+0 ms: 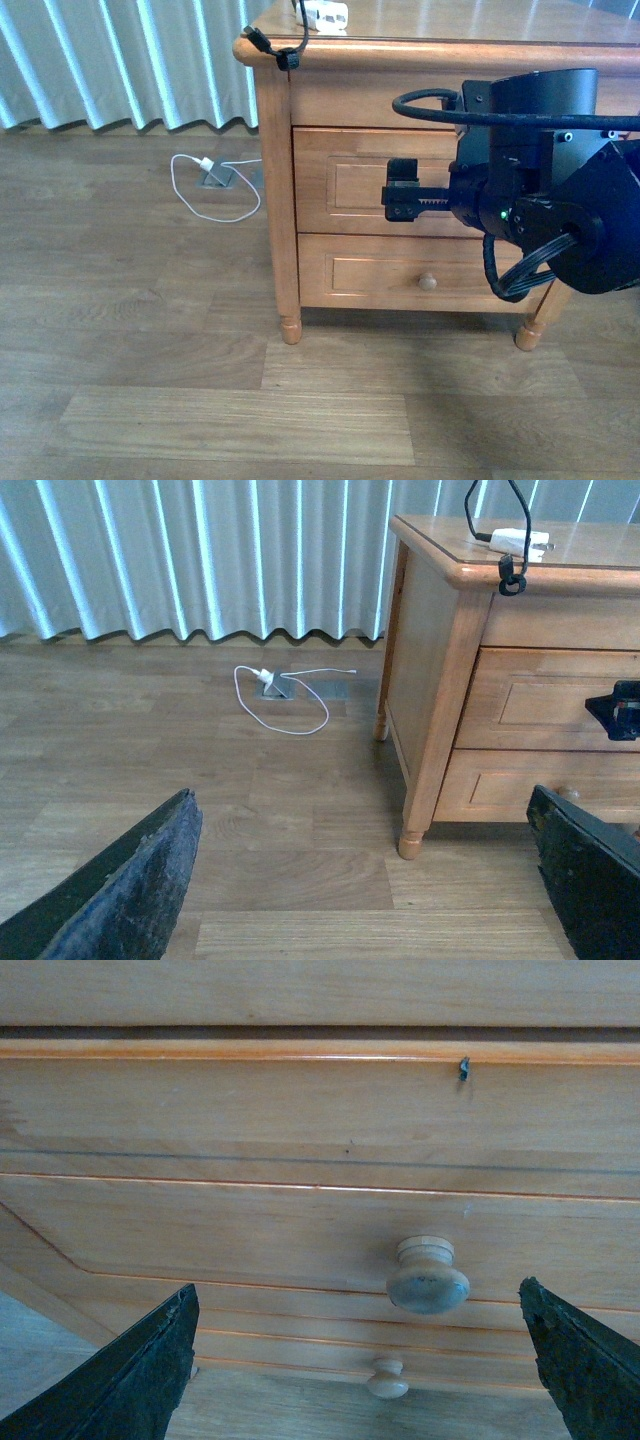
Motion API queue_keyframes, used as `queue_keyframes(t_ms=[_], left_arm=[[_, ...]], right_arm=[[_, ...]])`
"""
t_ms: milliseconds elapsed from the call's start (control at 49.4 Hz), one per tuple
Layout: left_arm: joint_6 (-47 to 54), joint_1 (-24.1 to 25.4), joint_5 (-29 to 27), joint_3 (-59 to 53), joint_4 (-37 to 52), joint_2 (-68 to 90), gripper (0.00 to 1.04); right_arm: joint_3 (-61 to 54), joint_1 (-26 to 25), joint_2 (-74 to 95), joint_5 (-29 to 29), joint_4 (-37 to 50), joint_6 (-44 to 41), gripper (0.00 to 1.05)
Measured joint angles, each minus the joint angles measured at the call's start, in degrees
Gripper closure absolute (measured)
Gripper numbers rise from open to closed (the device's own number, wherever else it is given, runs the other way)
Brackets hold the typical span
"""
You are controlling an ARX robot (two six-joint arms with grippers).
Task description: Put charger into drawer
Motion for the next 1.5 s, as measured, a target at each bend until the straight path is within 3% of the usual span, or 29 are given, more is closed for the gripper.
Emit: queue_keyframes(t_ms=[729,1013,1114,1499], left_arm=[[0.0,0.0,0.0,0.0,0.0,0.0,0.06],[0.0,0.0,0.0,0.0,0.0,0.0,0.06],[0.0,0.0,0.0,0.0,0.0,0.0,0.06],[0.0,0.0,0.0,0.0,0.0,0.0,0.06]], right_arm=[[7.8,-2.6,7.5,1.9,-2.1,-1.0,0.09],[7.9,-2.0,7.5,2.1,-1.7,-1.1,0.67],[7.8,-1.7,7.4,2.3,-1.6,-1.5,0.80],[-1.3,-1.3,2.5,0.5,1.5,-1.4,0.82]])
